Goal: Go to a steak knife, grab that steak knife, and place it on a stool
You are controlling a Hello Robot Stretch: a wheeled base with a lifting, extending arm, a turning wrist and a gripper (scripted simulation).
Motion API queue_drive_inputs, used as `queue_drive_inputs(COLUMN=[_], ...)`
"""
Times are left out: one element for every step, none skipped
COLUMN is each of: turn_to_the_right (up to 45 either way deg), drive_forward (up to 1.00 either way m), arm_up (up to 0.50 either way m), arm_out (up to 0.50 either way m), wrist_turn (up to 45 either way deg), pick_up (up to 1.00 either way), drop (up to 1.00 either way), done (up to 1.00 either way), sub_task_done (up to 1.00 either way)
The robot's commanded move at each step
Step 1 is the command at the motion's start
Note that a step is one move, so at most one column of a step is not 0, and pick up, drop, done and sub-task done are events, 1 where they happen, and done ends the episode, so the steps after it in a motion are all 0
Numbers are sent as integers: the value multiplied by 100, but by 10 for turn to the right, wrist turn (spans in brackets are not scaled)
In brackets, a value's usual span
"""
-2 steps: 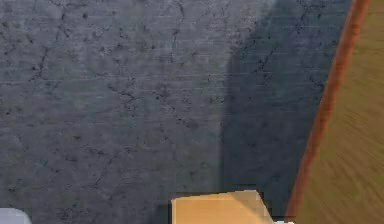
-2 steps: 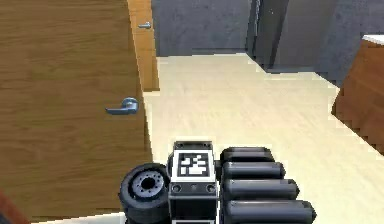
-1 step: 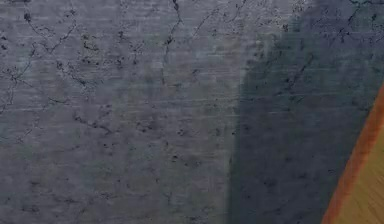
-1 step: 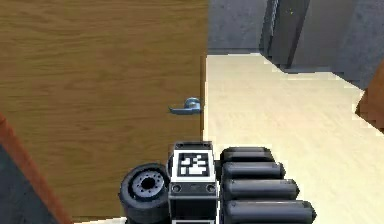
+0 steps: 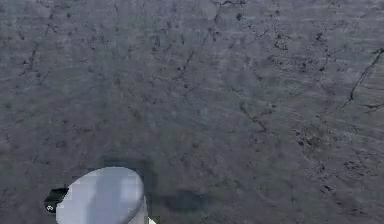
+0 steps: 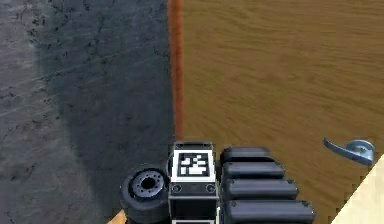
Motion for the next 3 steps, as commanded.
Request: queue_drive_inputs(turn_to_the_right=[-210, 0, 0], drive_forward=[0, 0, 0], arm_up=[0, 0, 0], arm_out=[0, 16, 0], wrist_turn=[0, 0, 450], pick_up=[0, 0, 0], drop=[0, 0, 0], done=[0, 0, 0], sub_task_done=[0, 0, 0])
